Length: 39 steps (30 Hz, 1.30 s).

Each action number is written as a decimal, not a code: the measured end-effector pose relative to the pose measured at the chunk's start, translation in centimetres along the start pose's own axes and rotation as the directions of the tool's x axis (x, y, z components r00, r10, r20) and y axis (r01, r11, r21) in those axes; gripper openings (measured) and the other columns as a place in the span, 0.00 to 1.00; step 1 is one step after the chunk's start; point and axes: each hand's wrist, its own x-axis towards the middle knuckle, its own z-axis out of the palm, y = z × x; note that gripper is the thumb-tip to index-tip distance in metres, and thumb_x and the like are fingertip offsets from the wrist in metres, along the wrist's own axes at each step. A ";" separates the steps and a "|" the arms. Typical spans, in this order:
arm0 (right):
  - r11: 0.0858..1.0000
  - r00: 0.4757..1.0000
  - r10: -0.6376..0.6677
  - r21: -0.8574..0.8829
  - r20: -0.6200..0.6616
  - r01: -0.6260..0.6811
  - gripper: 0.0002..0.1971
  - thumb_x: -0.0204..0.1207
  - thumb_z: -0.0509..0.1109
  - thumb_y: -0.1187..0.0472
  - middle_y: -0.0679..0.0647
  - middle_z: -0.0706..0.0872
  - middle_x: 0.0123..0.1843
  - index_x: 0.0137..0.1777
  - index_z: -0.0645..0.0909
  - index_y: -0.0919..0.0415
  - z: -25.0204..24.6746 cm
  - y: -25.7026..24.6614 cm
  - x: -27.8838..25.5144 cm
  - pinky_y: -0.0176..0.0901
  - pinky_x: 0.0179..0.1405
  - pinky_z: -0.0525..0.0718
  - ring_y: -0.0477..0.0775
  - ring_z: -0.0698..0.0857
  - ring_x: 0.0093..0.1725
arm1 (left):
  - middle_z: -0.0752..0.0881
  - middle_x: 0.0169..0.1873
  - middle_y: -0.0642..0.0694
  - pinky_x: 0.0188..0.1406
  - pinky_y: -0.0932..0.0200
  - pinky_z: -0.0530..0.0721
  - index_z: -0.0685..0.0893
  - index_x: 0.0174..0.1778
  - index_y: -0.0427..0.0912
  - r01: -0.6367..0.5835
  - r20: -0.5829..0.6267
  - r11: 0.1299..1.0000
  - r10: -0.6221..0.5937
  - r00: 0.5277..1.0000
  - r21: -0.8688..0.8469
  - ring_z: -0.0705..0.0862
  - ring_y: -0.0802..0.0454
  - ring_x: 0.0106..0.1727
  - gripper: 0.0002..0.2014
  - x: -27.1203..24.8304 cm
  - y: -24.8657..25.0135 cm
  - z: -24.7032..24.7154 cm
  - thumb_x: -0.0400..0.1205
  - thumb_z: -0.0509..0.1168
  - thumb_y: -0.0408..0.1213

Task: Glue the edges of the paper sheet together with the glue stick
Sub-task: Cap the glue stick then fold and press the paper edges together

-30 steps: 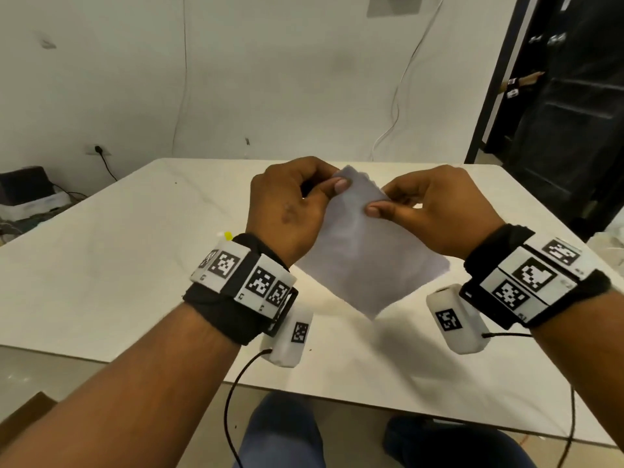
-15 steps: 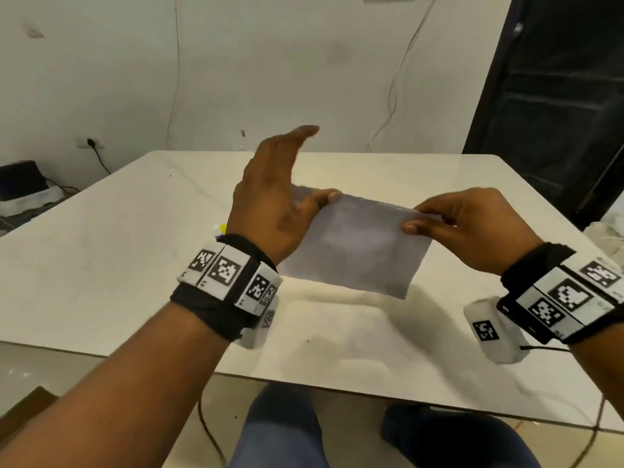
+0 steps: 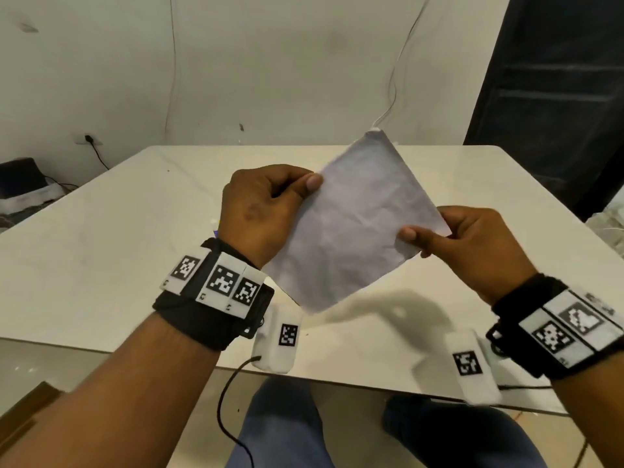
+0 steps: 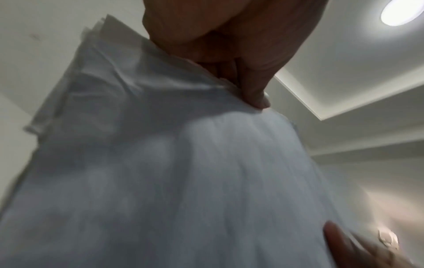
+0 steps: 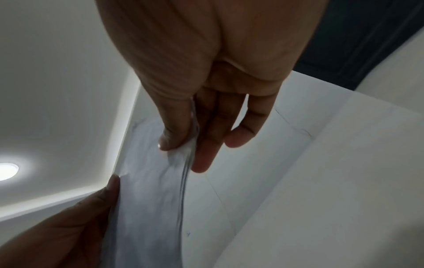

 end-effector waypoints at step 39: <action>0.721 0.782 0.364 -0.685 0.506 0.108 0.15 0.75 0.75 0.44 0.46 0.92 0.55 0.58 0.90 0.47 5.1 7.1 15.4 0.40 0.55 0.75 0.48 0.86 0.56 | 0.90 0.47 0.58 0.54 0.59 0.85 0.87 0.55 0.53 0.340 0.228 0.906 -0.397 0.889 0.252 0.89 0.59 0.47 0.09 -5.9 -7.5 2.5 0.81 0.69 0.46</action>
